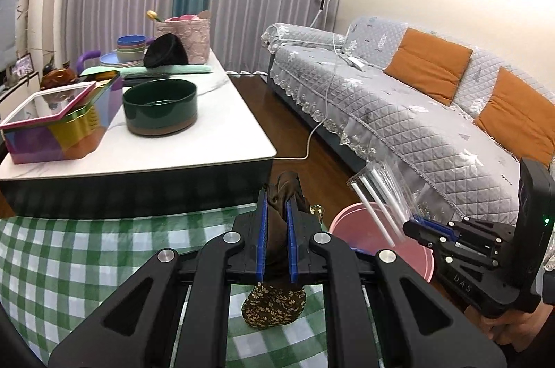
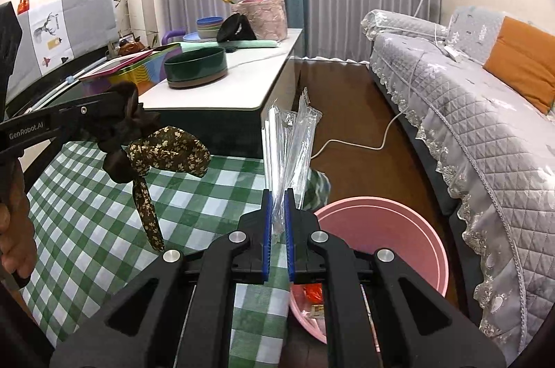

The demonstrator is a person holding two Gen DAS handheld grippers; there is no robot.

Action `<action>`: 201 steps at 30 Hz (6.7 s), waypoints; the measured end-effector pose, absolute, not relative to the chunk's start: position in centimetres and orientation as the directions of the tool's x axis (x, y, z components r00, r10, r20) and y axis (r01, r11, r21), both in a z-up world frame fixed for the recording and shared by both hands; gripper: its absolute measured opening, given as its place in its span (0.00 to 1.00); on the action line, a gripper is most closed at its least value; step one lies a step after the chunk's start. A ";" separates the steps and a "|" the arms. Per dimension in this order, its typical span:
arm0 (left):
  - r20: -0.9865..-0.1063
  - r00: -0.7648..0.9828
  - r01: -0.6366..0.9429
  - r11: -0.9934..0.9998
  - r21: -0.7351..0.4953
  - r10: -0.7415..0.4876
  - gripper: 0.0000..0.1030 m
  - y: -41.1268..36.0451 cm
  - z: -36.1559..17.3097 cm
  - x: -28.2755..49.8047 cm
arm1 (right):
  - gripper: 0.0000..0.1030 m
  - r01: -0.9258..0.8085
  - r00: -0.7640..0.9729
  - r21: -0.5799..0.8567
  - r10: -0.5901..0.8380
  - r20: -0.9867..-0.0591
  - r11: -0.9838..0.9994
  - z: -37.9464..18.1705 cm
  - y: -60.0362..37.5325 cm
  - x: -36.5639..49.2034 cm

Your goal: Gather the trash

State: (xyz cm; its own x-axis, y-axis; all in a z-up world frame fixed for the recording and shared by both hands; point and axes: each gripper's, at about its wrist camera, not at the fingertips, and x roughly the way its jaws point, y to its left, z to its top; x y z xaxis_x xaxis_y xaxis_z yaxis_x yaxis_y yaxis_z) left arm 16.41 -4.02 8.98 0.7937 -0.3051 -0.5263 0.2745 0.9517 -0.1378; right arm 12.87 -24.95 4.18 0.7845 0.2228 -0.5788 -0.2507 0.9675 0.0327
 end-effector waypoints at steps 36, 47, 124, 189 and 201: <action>-0.514 0.727 0.423 0.887 -0.187 -0.455 0.09 -17.3 9.5 20.3 | 0.06 -0.053 0.787 0.048 0.071 -0.613 0.997 1.8 -34.7 14.1; -0.526 0.701 0.452 0.871 -0.194 -0.481 0.09 -19.4 8.6 20.6 | 0.06 -0.022 0.784 0.055 0.051 -0.619 0.998 1.4 -36.0 14.5; -0.626 0.780 -0.049 0.997 -0.067 -0.004 0.92 -0.7 3.2 -3.7 | 0.95 -0.059 0.831 -0.035 0.029 -0.555 0.998 3.1 -21.0 -4.8; -0.631 0.776 -0.035 0.997 -0.069 -0.017 0.92 -1.2 2.4 -2.7 | 0.95 -0.015 0.823 -0.045 -0.013 -0.568 0.999 2.4 -22.3 -4.1; -0.625 0.780 -0.020 0.995 -0.093 -0.043 0.92 -1.2 2.3 -2.8 | 0.95 -0.015 0.822 -0.046 -0.013 -0.569 0.999 2.4 -22.4 -4.0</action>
